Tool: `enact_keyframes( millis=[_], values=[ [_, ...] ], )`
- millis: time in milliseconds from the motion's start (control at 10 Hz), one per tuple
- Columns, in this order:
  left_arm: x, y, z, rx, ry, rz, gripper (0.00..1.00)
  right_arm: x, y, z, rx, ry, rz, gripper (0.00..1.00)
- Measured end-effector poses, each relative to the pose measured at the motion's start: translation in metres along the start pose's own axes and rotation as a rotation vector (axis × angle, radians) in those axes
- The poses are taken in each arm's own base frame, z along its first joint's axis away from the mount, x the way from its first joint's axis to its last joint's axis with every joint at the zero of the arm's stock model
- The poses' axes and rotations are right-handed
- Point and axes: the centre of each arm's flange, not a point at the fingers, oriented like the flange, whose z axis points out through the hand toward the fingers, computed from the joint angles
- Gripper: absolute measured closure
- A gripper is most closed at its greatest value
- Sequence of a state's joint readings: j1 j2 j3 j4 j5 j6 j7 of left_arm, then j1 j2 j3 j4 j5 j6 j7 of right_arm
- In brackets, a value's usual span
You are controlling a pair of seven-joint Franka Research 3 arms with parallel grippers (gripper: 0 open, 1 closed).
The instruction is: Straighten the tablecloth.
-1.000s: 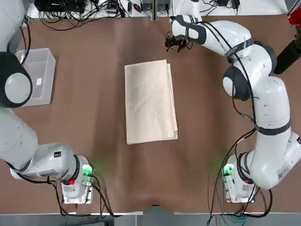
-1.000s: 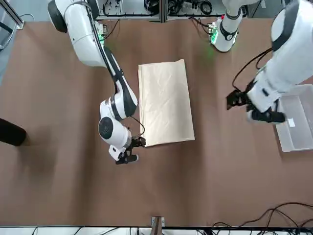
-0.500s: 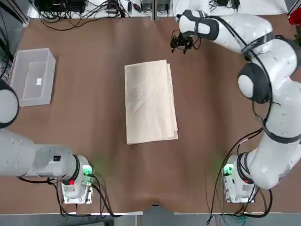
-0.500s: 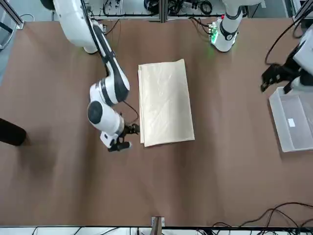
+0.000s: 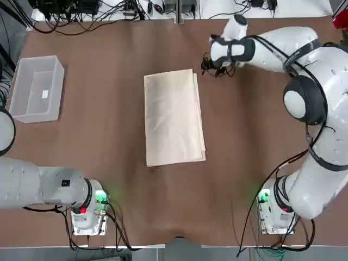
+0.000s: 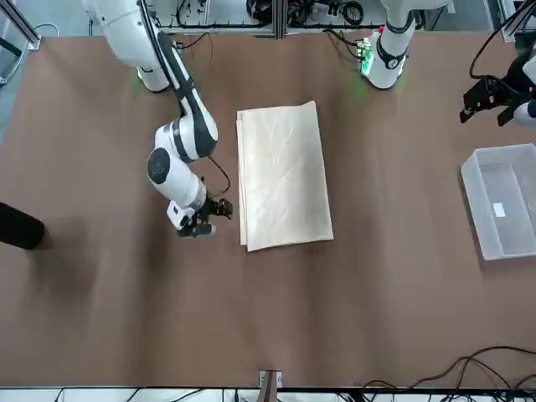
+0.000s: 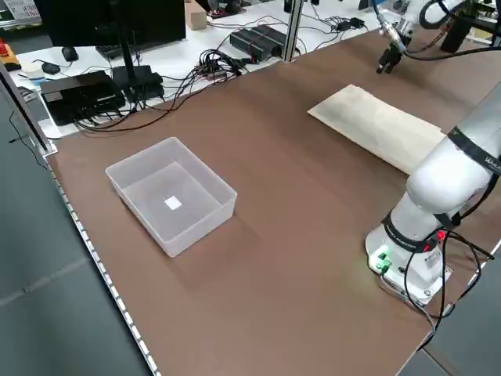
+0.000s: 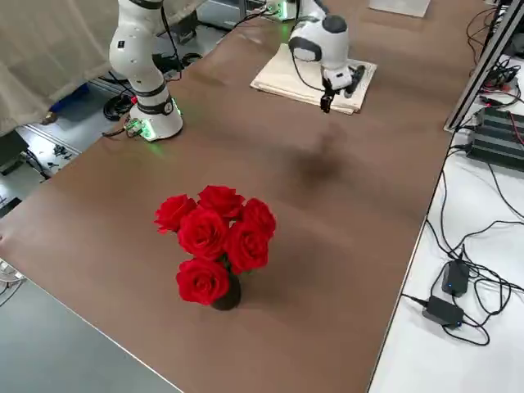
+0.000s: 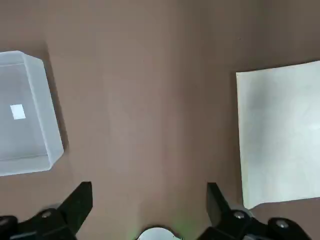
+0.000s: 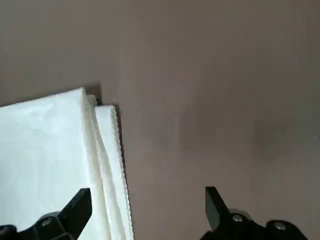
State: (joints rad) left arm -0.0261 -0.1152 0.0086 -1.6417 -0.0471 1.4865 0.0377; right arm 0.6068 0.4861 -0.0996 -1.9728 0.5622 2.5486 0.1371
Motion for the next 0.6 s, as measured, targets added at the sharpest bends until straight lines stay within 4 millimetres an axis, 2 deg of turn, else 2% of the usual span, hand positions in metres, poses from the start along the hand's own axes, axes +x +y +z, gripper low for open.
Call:
enact_keyframes(
  millis=[300, 600],
  values=[
    [0.001, 0.002, 0.001, 0.017, 0.005, -0.022, 0.00, -0.025, -0.004, 0.020, 0.086, 0.012, 0.145, 0.00],
    [0.003, 0.000, 0.000, 0.017, 0.022, -0.062, 0.00, -0.047, -0.006, 0.036, 0.087, -0.030, 0.100, 0.00]
  ],
)
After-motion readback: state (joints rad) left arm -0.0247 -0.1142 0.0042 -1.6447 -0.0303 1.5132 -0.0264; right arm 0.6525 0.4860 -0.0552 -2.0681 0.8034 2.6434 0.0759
